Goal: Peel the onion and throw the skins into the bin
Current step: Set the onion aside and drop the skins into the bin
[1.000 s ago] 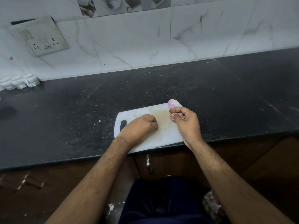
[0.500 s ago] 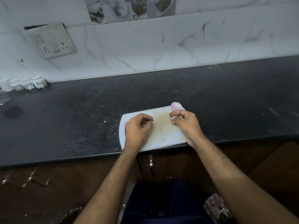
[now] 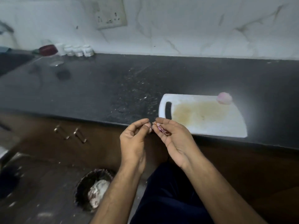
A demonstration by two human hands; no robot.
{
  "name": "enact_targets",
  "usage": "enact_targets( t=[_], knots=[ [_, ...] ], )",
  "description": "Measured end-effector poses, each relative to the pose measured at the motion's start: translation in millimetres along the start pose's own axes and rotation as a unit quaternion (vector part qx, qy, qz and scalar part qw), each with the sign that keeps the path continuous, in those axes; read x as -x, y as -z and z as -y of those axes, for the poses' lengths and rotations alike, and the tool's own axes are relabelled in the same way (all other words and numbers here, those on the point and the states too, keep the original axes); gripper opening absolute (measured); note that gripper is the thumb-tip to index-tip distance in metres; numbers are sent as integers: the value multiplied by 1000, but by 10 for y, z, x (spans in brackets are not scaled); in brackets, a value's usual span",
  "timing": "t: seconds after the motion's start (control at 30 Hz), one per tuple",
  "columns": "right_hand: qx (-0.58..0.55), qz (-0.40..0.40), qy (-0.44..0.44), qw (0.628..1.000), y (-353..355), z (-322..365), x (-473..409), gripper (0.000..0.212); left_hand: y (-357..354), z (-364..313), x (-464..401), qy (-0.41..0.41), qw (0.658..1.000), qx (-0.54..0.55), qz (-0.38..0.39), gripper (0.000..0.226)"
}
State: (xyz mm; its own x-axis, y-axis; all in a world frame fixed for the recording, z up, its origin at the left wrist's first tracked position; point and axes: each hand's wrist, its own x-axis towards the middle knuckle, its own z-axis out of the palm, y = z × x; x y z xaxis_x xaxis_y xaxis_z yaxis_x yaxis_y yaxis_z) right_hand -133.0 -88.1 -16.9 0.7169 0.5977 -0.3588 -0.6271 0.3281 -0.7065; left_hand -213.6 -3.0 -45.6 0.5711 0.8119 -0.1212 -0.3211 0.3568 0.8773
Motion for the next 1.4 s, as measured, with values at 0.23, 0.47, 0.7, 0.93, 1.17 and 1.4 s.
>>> enact_targets(
  t=[0.23,0.47,0.7,0.93,1.17,1.4],
  knots=[
    [3,0,-119,993,-401,-934,47,26,972,14,84,53,975,151,-152,19],
    [77,10,-218,973,-670,-1916,-140,8,1837,278,97,91,941,183,-270,18],
    [188,2,-275,943,-629,-2757,-387,16,2557,529,-67,67,893,189,-403,23],
    [240,-13,-359,902,-581,-3286,-838,17,2892,889,-174,80,837,219,-496,21],
    [219,-46,-394,891,-691,-3631,-1209,14,3111,995,-507,90,830,202,-512,22],
    [205,-21,-432,878,-880,-3813,-1361,41,3289,953,-691,110,839,256,-467,40]
  ],
)
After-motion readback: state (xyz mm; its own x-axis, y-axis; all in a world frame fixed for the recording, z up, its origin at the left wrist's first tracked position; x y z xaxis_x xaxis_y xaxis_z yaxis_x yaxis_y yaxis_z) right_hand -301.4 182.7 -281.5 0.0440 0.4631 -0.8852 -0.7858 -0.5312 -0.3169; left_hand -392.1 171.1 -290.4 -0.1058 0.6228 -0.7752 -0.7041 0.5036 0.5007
